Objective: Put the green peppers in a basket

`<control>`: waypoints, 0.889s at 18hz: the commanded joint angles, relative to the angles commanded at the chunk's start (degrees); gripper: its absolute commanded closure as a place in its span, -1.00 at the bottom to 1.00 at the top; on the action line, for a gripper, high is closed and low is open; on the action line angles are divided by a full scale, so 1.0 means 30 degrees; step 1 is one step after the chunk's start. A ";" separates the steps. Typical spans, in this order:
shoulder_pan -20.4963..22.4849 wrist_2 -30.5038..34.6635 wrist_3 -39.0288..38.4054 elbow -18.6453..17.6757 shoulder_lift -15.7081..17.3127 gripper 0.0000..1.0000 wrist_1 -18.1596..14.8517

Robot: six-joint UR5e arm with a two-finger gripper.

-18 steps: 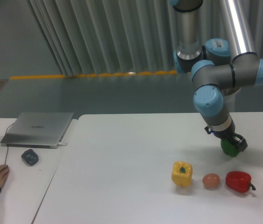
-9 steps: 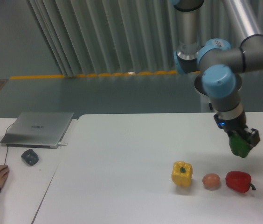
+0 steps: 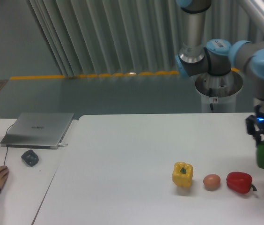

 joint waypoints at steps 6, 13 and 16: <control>0.2051 0.0000 0.4574 -0.0029 -0.0088 0.30 0.0088; 0.3810 -0.0088 0.8762 -0.0117 -0.0350 0.26 0.0234; 0.4513 -0.0146 0.9939 -0.0088 -0.0643 0.11 0.0729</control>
